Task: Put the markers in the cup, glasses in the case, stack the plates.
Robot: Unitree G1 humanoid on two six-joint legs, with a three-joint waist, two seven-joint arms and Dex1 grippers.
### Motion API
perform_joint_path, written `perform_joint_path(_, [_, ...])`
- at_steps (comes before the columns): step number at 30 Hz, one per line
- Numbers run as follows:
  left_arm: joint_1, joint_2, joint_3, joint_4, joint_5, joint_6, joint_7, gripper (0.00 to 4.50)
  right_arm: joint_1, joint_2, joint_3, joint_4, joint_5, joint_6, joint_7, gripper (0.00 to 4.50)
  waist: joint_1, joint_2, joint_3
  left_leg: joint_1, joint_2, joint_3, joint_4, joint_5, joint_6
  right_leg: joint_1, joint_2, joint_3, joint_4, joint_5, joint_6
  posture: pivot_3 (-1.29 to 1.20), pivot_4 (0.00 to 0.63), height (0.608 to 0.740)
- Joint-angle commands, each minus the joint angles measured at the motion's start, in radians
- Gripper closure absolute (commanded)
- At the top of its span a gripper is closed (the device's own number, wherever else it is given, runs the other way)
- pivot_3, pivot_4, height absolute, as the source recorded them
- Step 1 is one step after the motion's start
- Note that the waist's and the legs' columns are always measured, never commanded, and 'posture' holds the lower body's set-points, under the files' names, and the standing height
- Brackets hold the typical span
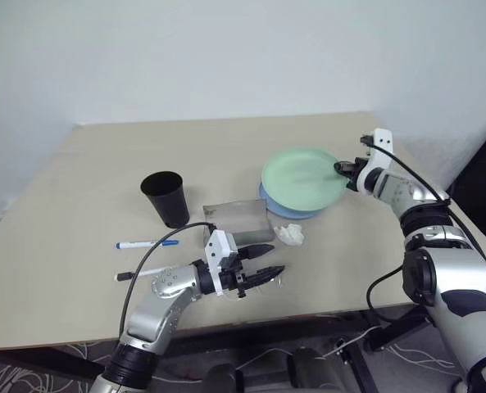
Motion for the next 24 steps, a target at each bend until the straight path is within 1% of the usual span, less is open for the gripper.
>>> perform_joint_path(1, [0.0,0.0,0.019,-0.032,0.001,-0.017,0.01,1.88,-0.067,0.007,-0.038,0.063,-0.009,-0.097,-0.062,4.27,-0.001,0.0,0.0,0.0,0.0,0.0,0.0,0.0,0.0,0.0,0.0,0.0,0.0,0.0,0.0,0.0,0.0,0.737])
perform_joint_path(3, [0.013,0.0,0.022,-0.043,0.001,-0.017,0.02,1.88,-0.077,0.013,-0.071,0.092,0.01,-0.119,-0.068,3.79,-0.003,0.0,0.0,0.0,0.0,0.0,-0.001,0.0,0.001,0.0,0.0,0.0,0.0,0.0,0.0,0.0,0.0,0.737])
perform_joint_path(6, [0.023,0.002,0.026,-0.051,-0.002,-0.017,0.03,1.88,-0.081,0.017,-0.09,0.109,0.009,-0.139,-0.056,2.81,-0.005,0.0,0.0,0.001,0.0,0.0,0.0,0.0,0.001,0.0,0.0,0.0,0.0,0.0,0.0,0.0,0.0,0.737])
perform_joint_path(8, [0.03,0.004,0.029,-0.054,-0.002,-0.019,0.035,1.88,-0.068,0.013,-0.071,0.101,-0.017,-0.162,-0.022,2.15,-0.01,0.0,0.0,0.001,0.0,0.0,0.0,0.0,0.001,0.001,0.0,0.0,0.001,0.0,0.0,0.0,0.0,0.737])
perform_joint_path(10, [0.031,0.005,0.03,-0.053,0.0,-0.021,0.038,1.88,-0.061,0.01,-0.059,0.097,-0.034,-0.177,0.0,2.15,-0.018,0.0,0.0,0.001,0.0,0.0,0.0,0.0,0.001,0.001,0.0,0.0,0.001,0.0,0.0,0.0,0.0,0.737])
perform_joint_path(13, [0.028,0.008,0.04,-0.041,0.007,-0.036,0.044,1.88,-0.043,-0.003,-0.051,0.08,-0.042,-0.195,0.081,2.15,-0.026,0.0,0.0,0.002,0.0,0.0,0.001,0.0,0.001,0.001,0.0,0.0,0.001,0.0,0.0,0.0,0.0,0.737])
perform_joint_path(16, [0.009,0.022,0.076,-0.013,0.012,-0.049,0.049,1.88,0.01,-0.031,-0.007,-0.001,-0.055,-0.225,0.289,2.15,-0.027,0.001,0.0,0.002,0.0,0.0,0.001,0.0,0.001,0.002,0.0,0.0,0.001,0.0,0.0,0.0,0.0,0.737])
perform_joint_path(17, [0.0,0.031,0.095,0.003,0.013,-0.054,0.051,1.88,0.044,-0.043,0.02,-0.054,-0.06,-0.227,0.371,2.15,-0.027,0.001,0.0,0.002,0.0,-0.001,0.001,0.0,0.001,0.002,0.0,0.0,0.001,0.0,0.0,0.0,0.0,0.737])
perform_joint_path(20, [-0.022,0.054,0.137,0.049,0.018,-0.073,0.05,1.88,0.148,-0.069,0.092,-0.221,-0.068,-0.21,0.53,2.15,-0.026,0.001,0.0,0.002,0.0,-0.002,0.001,0.0,0.001,0.002,0.0,0.0,0.002,0.0,0.0,0.0,0.0,0.737])
perform_joint_path(24, [-0.054,0.07,0.188,0.106,0.001,-0.083,0.045,1.88,0.289,-0.095,0.166,-0.463,-0.064,-0.149,0.637,2.15,-0.026,0.001,0.0,0.002,0.0,-0.002,0.001,0.0,0.001,0.002,0.0,-0.001,0.003,0.0,0.0,0.0,0.0,0.737])
